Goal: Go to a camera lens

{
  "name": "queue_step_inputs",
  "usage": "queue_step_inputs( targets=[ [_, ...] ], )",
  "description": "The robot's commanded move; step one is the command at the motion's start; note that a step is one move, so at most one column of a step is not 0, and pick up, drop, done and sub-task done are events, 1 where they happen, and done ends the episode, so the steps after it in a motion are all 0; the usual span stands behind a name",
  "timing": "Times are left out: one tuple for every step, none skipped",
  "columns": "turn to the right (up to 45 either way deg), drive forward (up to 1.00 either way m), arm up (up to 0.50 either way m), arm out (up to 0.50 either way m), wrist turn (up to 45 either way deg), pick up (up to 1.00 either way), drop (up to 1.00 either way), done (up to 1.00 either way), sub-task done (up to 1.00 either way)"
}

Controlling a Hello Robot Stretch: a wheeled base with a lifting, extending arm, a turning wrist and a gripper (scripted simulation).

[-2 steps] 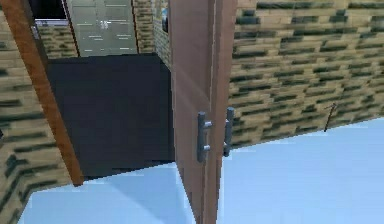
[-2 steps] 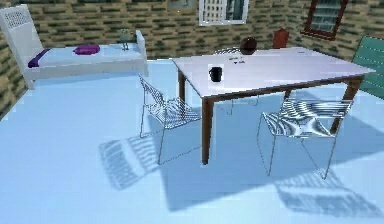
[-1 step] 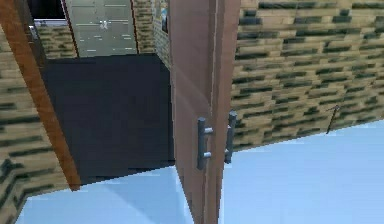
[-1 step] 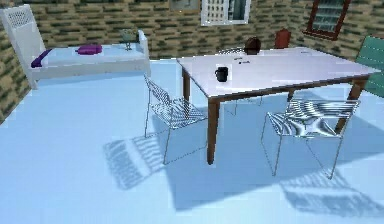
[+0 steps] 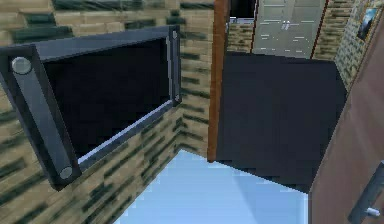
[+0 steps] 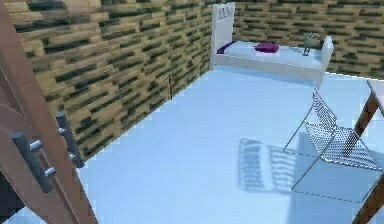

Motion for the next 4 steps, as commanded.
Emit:
queue_step_inputs(
  targets=[
    [0.0, 0.5, 0.0, 0.0, 0.0, 0.0, 0.0, 0.0, 0.0],
    [27.0, 0.0, 0.0, 0.0, 0.0, 0.0, 0.0, 0.0, 0.0],
    [0.0, 1.0, 0.0, 0.0, 0.0, 0.0, 0.0, 0.0, 0.0],
    [0.0, 0.15, 0.0, 0.0, 0.0, 0.0, 0.0, 0.0, 0.0]
  ],
)
